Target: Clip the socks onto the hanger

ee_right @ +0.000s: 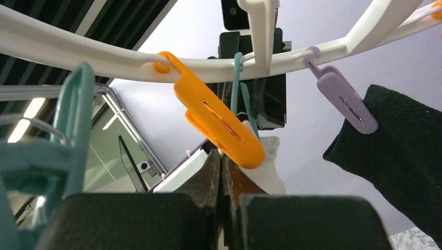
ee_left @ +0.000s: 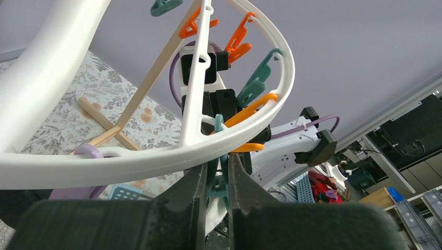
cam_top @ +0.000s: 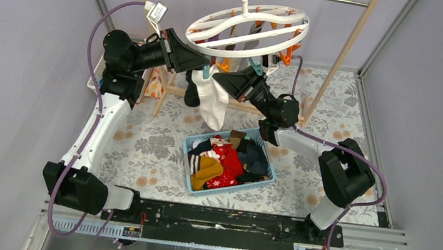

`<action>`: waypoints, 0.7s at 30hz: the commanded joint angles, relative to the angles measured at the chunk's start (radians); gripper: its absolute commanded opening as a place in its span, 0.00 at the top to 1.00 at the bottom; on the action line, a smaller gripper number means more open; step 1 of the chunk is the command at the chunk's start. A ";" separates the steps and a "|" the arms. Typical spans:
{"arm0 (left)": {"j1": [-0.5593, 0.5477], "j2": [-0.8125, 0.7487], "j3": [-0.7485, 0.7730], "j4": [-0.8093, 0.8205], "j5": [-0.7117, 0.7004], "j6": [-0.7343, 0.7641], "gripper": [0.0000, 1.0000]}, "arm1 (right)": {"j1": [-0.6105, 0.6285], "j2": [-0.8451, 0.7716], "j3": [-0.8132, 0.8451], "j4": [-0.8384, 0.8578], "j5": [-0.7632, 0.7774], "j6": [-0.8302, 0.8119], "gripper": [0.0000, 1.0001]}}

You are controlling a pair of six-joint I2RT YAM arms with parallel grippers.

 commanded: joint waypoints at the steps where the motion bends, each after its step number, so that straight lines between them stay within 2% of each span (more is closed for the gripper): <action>1: 0.000 -0.033 0.035 0.023 0.051 0.015 0.70 | 0.010 -0.023 0.045 0.131 0.030 -0.017 1.00; 3: 0.000 -0.036 0.034 0.026 0.052 0.014 0.65 | 0.011 -0.025 0.046 0.131 0.037 -0.020 1.00; 5: -0.001 -0.038 0.032 0.027 0.053 0.014 0.55 | 0.011 -0.025 0.047 0.131 0.042 -0.022 1.00; 10: 0.000 -0.043 0.030 0.027 0.057 0.015 0.48 | 0.012 -0.026 0.044 0.131 0.049 -0.020 1.00; 16: 0.004 -0.063 0.026 -0.018 0.047 0.056 0.21 | 0.010 -0.041 0.025 0.131 0.064 -0.029 0.98; 21: 0.018 -0.092 0.008 -0.124 0.038 0.161 0.19 | 0.009 -0.059 -0.002 0.130 0.070 -0.037 0.91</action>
